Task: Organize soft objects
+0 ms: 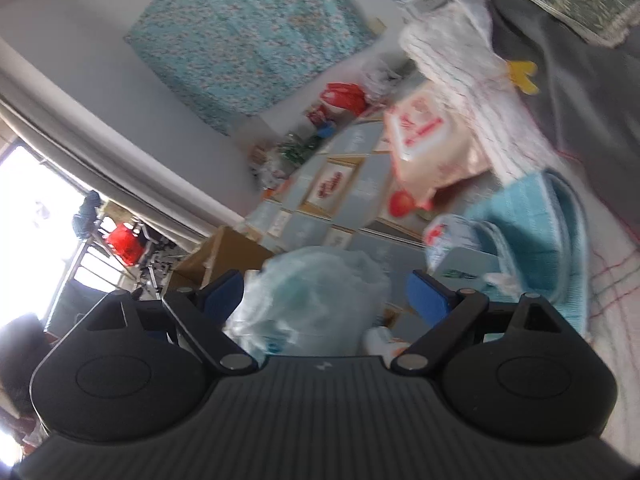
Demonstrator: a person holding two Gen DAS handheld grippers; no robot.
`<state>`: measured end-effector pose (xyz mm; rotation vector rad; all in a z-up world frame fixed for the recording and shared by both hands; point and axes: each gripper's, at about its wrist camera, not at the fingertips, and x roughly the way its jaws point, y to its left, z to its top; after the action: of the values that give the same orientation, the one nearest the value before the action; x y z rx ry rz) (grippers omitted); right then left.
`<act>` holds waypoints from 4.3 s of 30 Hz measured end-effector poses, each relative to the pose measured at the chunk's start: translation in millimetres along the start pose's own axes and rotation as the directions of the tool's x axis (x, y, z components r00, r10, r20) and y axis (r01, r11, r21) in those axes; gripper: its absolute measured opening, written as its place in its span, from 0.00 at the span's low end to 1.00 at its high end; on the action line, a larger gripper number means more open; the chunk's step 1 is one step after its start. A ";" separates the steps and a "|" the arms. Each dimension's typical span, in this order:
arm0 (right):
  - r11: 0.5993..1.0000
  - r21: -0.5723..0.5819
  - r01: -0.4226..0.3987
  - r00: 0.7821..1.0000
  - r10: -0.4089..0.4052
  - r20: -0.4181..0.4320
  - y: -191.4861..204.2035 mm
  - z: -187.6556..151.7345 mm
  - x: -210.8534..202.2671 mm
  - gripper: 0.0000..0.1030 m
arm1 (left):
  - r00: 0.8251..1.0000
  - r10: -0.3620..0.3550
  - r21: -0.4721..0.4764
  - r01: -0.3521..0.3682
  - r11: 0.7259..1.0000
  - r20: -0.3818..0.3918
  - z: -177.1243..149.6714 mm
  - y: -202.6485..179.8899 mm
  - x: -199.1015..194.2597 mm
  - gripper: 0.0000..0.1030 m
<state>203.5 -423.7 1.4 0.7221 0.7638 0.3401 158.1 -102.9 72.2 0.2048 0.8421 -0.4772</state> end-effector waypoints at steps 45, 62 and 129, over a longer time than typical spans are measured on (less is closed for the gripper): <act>0.984 -0.073 0.162 0.973 -0.147 0.178 -93.6 29.0 -5.6 0.57 | 0.978 -0.099 0.057 0.112 0.992 -0.185 24.9 -58.6 182.3 0.40; 0.907 -0.256 0.336 0.939 -0.300 0.170 -88.6 17.2 40.1 0.22 | 0.999 -0.047 -0.131 0.044 0.990 -0.023 26.4 -17.2 70.3 0.51; 0.788 -0.458 -0.411 0.870 0.188 -0.457 25.8 -171.1 -25.1 0.09 | 0.996 -0.008 -0.123 0.019 0.992 0.092 -204.1 -3.3 37.5 0.49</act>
<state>61.0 -338.6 -53.6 0.2238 0.8679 0.9856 41.9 -44.9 -89.6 0.0628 0.7810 -0.4424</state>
